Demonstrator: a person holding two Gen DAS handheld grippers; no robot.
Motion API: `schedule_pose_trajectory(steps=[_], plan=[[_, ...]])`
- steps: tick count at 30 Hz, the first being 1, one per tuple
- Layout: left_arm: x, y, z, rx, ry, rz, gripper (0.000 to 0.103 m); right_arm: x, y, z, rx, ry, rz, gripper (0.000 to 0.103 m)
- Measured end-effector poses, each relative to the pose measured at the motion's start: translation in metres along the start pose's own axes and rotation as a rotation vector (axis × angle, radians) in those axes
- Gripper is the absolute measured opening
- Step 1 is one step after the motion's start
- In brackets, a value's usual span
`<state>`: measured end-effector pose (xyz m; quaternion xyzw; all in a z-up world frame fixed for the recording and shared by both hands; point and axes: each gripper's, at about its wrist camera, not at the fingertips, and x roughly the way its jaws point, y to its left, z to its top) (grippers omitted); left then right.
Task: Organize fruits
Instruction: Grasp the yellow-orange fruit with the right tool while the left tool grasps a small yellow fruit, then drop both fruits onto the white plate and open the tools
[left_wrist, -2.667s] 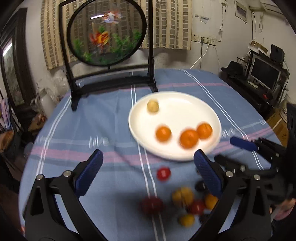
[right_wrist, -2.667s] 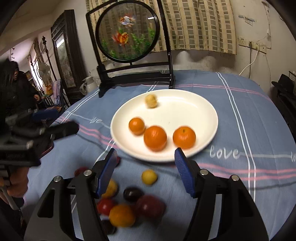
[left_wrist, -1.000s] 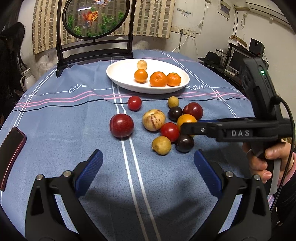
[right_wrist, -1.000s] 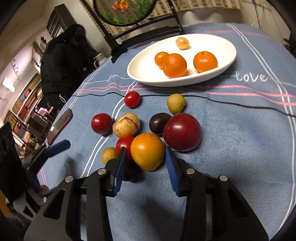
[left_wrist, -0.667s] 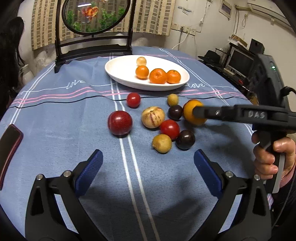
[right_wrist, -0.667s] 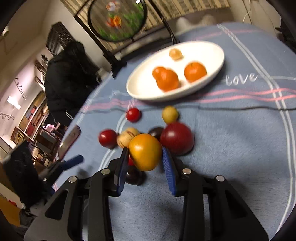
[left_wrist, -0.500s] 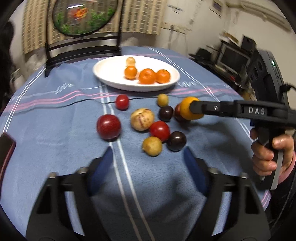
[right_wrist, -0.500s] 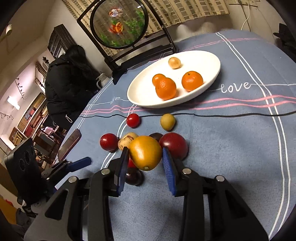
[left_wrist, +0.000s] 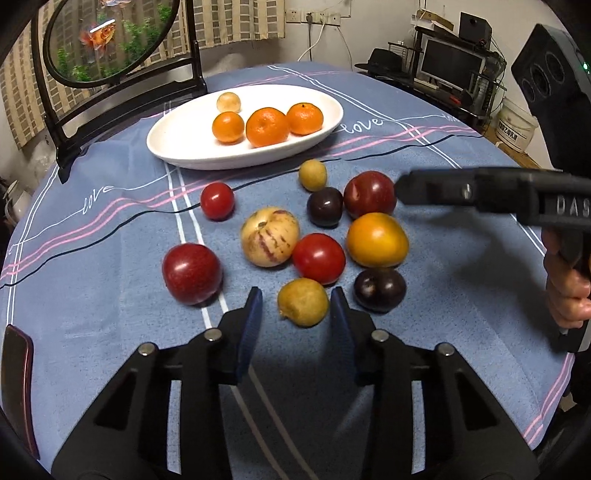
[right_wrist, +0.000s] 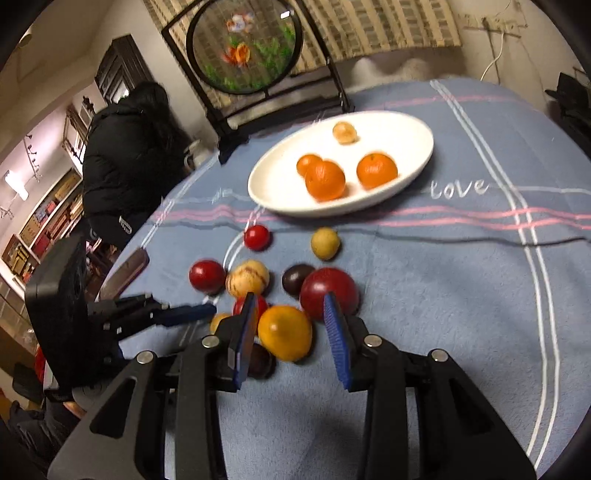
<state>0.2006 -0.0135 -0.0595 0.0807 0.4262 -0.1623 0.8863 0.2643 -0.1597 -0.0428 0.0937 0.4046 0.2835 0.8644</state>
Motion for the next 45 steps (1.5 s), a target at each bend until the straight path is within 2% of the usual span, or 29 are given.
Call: schedule_pose_trajectory(steps=[4,8,12,19,23,28,31,33,38,41,45], plan=[[0.005,-0.003,0.0,0.011,0.027,-0.014,0.039,0.01,-0.001,-0.004,0.0,0.058,-0.024,0.038],[0.006,-0.004,-0.001,0.017,0.034,-0.023,0.036,0.021,0.003,-0.009,-0.003,0.122,0.019,0.038],[0.009,-0.003,0.0,0.013,0.042,-0.027,0.035,0.028,0.002,-0.008,0.01,0.134,0.039,0.038],[0.011,0.002,0.001,-0.018,0.035,-0.045,0.029,0.035,-0.016,-0.006,0.125,0.167,0.143,0.038],[0.007,0.005,0.0,-0.046,0.018,-0.047,0.029,0.024,-0.014,-0.009,0.116,0.146,0.17,0.038],[-0.006,0.006,-0.003,-0.074,-0.027,-0.053,0.029,-0.001,-0.002,-0.006,0.057,0.035,0.199,0.038],[-0.018,0.008,0.01,-0.069,-0.067,-0.046,0.029,-0.014,0.004,0.003,0.003,-0.054,0.147,0.038],[-0.023,0.013,0.025,-0.071,-0.092,-0.036,0.029,-0.02,0.005,0.018,-0.023,-0.121,0.081,0.038],[-0.016,0.046,0.091,-0.16,-0.15,-0.005,0.029,-0.003,-0.003,0.07,-0.06,-0.252,-0.136,0.038],[0.011,0.066,0.127,-0.201,-0.118,0.069,0.029,0.026,-0.013,0.096,-0.074,-0.258,-0.216,0.038],[0.052,0.094,0.155,-0.261,-0.056,0.147,0.028,0.051,-0.03,0.115,-0.05,-0.233,-0.24,0.038]])
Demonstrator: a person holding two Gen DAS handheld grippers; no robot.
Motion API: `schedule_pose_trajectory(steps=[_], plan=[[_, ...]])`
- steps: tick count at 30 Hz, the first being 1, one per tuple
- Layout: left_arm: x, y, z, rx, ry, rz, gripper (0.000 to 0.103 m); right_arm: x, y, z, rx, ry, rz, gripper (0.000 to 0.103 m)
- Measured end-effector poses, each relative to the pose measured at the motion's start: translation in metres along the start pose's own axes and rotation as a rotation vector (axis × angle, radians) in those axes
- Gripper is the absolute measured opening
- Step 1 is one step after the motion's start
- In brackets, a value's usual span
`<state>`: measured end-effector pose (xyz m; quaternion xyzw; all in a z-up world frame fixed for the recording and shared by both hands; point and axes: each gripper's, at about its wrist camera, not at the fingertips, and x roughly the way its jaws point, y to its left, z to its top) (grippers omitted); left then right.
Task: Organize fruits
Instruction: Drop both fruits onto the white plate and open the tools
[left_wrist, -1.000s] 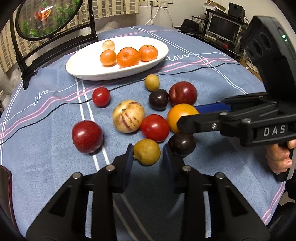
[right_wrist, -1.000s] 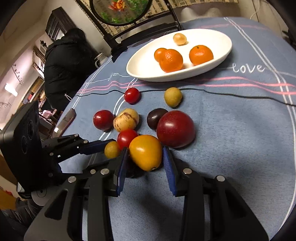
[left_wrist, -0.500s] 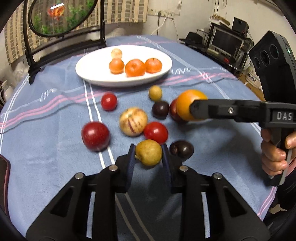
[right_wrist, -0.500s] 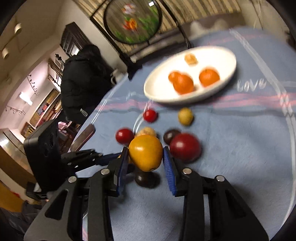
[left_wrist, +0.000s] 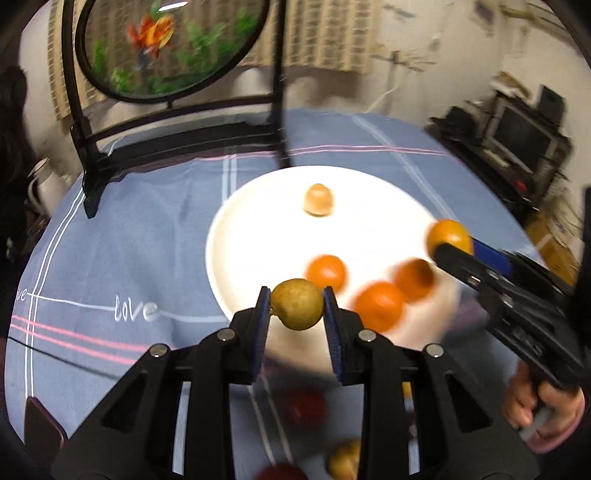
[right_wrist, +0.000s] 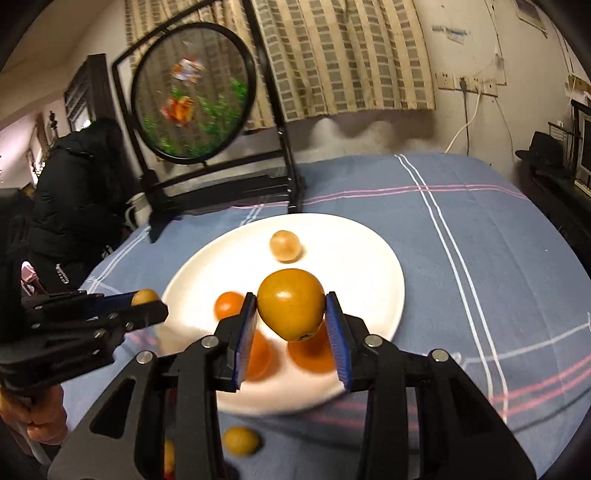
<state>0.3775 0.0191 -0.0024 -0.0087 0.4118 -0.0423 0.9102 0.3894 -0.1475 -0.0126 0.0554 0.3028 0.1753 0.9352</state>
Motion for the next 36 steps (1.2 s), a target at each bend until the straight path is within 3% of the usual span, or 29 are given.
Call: schedule_pose_trajectory(steps=[5,6,7,8,9,12,19,24,27,30,33,36], plan=[[0.029,0.007,0.009,-0.029,0.043,0.031,0.029,0.025,-0.005,0.007,0.013,0.056,0.008,0.038],[0.03,0.006,0.009,-0.025,0.042,0.047,0.033,0.03,-0.005,0.009,0.01,0.069,0.011,0.038],[0.029,0.004,0.008,-0.023,0.036,0.062,0.044,0.032,-0.004,0.008,0.0,0.092,0.005,0.038],[0.025,0.003,0.007,-0.023,0.02,0.091,0.078,0.033,-0.003,0.007,-0.005,0.111,-0.003,0.04],[0.018,0.003,0.006,-0.028,-0.014,0.121,0.089,0.032,-0.002,0.007,-0.007,0.12,-0.007,0.05],[-0.004,0.003,0.0,-0.009,-0.06,0.116,0.089,0.019,0.005,0.007,-0.019,0.098,-0.01,0.059],[-0.067,0.011,-0.047,-0.013,-0.14,0.079,0.1,-0.031,0.028,-0.012,-0.103,0.052,0.032,0.059],[-0.076,0.028,-0.091,-0.009,-0.099,0.024,0.101,-0.052,0.033,-0.054,-0.175,0.144,0.1,0.059],[-0.074,0.037,-0.109,-0.034,-0.062,0.042,0.1,-0.059,0.035,-0.075,-0.201,0.178,0.054,0.059],[-0.078,0.044,-0.121,-0.059,-0.073,0.045,0.1,-0.062,0.037,-0.084,-0.194,0.197,0.078,0.059],[-0.082,0.044,-0.131,-0.049,-0.1,0.119,0.1,-0.06,0.039,-0.086,-0.19,0.225,0.105,0.059],[-0.081,0.043,-0.135,-0.038,-0.096,0.137,0.1,-0.052,0.039,-0.091,-0.191,0.269,0.101,0.059]])
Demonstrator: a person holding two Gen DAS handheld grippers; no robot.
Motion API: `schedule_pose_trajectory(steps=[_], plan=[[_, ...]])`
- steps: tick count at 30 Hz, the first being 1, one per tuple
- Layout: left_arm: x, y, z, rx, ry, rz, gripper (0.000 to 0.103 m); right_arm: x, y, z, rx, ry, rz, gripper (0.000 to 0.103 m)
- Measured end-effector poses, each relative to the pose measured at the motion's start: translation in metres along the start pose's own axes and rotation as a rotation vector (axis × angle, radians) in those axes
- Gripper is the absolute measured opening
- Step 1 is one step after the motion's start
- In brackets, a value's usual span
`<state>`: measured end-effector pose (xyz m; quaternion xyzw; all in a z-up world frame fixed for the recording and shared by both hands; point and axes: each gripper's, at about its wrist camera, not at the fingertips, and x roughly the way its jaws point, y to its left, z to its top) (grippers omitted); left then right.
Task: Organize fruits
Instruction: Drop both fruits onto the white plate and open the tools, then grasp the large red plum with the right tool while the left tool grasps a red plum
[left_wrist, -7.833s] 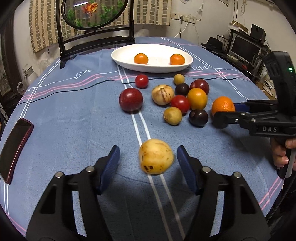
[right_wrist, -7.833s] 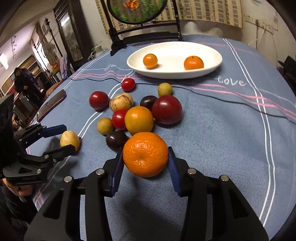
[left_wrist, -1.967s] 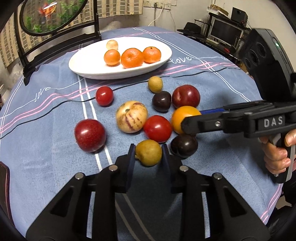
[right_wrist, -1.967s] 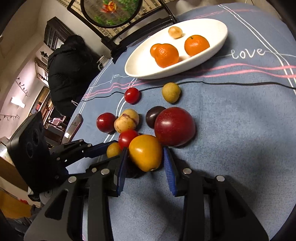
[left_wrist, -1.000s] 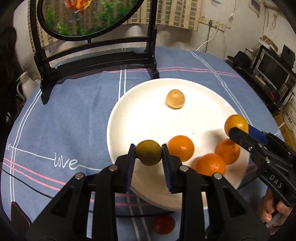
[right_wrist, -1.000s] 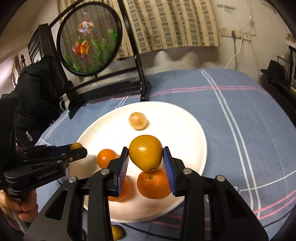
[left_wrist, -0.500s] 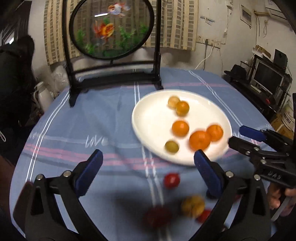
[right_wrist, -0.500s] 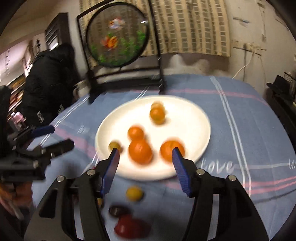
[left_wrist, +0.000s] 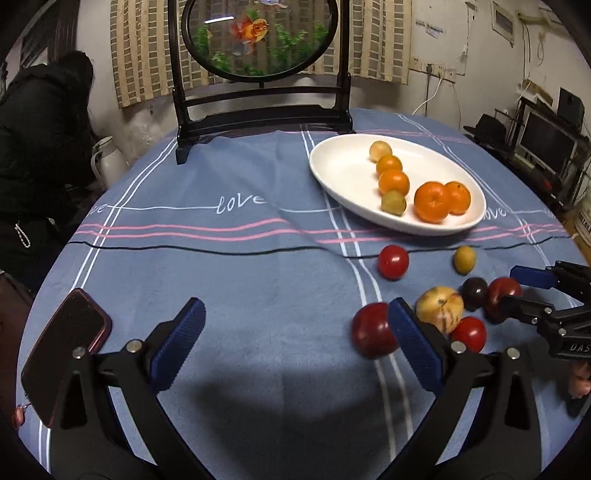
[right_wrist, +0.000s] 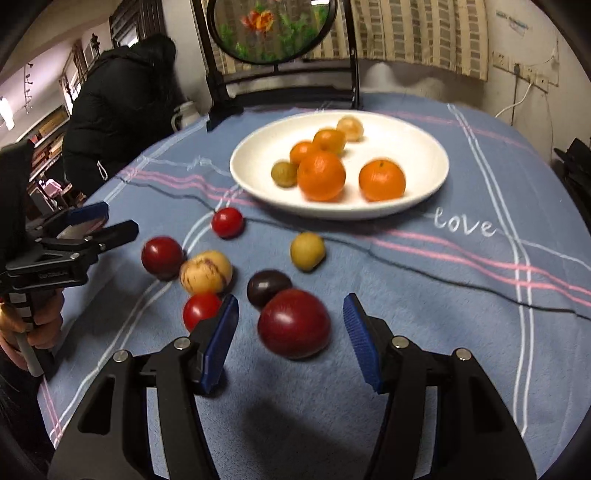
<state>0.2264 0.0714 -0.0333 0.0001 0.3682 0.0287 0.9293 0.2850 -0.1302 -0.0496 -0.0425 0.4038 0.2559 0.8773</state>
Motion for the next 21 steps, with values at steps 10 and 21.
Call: schedule_pose_trajectory(steps=[10,21], plan=[[0.0038,0.0013,-0.0033,0.008,0.025,-0.006,0.1,0.0071,-0.0011,-0.0072,-0.005,0.035,-0.029,0.059],[0.0053,0.0,-0.0045,0.015,0.036,-0.01,0.1,0.0108,-0.0004,-0.0065,-0.016,0.034,-0.042,0.052]])
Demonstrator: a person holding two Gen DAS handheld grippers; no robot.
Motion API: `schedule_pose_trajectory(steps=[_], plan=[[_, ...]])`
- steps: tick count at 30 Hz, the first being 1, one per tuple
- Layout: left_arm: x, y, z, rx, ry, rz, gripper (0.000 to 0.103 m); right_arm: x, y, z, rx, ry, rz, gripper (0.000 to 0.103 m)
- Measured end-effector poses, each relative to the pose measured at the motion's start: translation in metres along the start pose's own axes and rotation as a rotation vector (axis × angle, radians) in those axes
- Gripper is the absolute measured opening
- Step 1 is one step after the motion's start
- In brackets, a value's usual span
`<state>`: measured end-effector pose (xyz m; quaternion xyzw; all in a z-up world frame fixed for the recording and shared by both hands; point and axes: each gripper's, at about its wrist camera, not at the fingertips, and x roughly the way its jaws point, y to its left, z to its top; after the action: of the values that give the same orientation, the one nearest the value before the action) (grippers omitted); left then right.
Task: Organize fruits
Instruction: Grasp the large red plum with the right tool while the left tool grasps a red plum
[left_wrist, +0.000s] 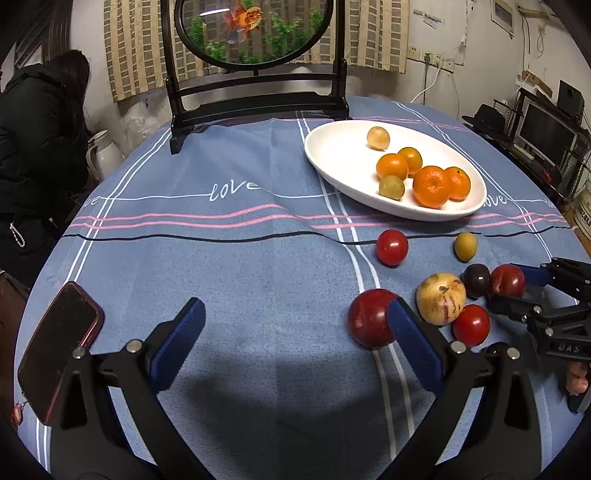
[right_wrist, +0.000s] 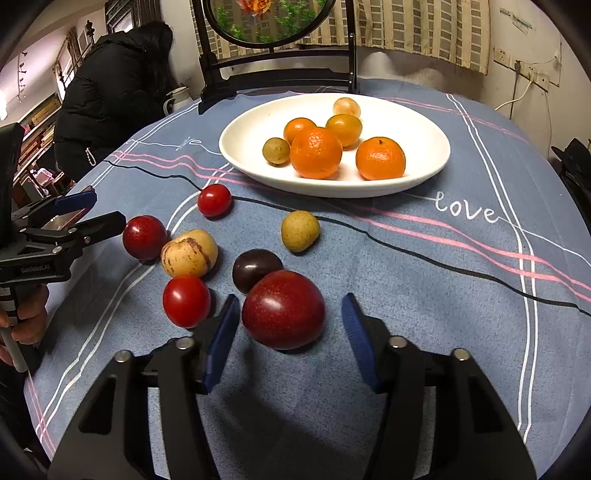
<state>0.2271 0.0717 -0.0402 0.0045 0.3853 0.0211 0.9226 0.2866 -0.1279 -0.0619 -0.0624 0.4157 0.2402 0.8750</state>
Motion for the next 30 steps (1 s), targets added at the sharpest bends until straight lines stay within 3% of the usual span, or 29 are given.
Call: schedule_pose_trajectory(steps=[2,13,19,23,30], plan=[[0.0,-0.002,-0.001,0.011,-0.002,-0.003,0.1,0.0,-0.001,0.0,-0.001,-0.004,0.02,0.042],[-0.004,-0.028,-0.008,0.138,-0.03,-0.054,0.096,-0.006,-0.012,0.0,0.067,-0.009,0.019,0.042],[0.001,-0.038,-0.011,0.174,-0.013,-0.087,0.077,-0.003,-0.015,-0.001,0.089,0.003,0.028,0.042],[0.012,-0.04,-0.013,0.183,0.038,-0.1,0.054,-0.003,-0.015,-0.001,0.09,0.004,0.027,0.042],[0.018,-0.043,-0.012,0.183,0.053,-0.109,0.048,-0.003,-0.015,0.0,0.09,0.005,0.025,0.042]])
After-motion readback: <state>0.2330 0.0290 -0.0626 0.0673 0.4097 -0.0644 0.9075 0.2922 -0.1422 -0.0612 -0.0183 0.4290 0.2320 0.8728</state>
